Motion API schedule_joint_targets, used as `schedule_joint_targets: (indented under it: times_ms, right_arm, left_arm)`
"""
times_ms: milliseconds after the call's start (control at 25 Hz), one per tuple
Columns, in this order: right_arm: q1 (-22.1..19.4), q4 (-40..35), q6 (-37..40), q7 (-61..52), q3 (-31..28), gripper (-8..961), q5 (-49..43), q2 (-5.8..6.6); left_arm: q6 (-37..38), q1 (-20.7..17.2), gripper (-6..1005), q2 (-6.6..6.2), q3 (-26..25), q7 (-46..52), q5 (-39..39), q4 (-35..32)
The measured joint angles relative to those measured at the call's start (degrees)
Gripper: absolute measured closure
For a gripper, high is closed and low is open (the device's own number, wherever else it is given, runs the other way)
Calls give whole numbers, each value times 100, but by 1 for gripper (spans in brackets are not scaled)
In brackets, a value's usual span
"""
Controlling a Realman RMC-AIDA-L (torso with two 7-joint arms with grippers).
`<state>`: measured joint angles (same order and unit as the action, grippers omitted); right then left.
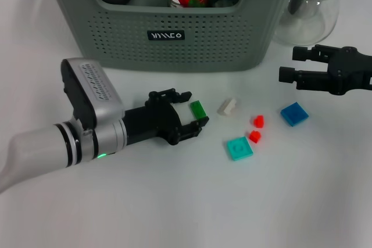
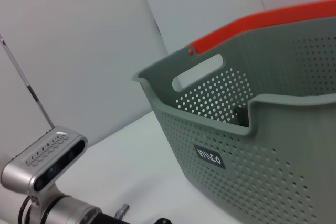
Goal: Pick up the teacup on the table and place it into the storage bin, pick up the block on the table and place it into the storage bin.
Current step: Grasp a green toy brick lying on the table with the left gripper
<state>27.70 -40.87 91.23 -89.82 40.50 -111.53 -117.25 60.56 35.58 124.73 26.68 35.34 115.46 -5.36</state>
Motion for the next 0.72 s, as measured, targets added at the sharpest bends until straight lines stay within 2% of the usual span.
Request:
schedule_joint_targets:
  times_ms: [400, 720]
  right_arm:
    - [-5, 0, 0, 6, 2, 98, 0, -5]
    - [-1, 0, 0, 5, 2, 98, 0, -14]
  left_arm:
    - [-56, 53, 341, 7, -26, -371, -24, 107]
    - [-239, 148, 390, 7, -26, -378, -24, 200]
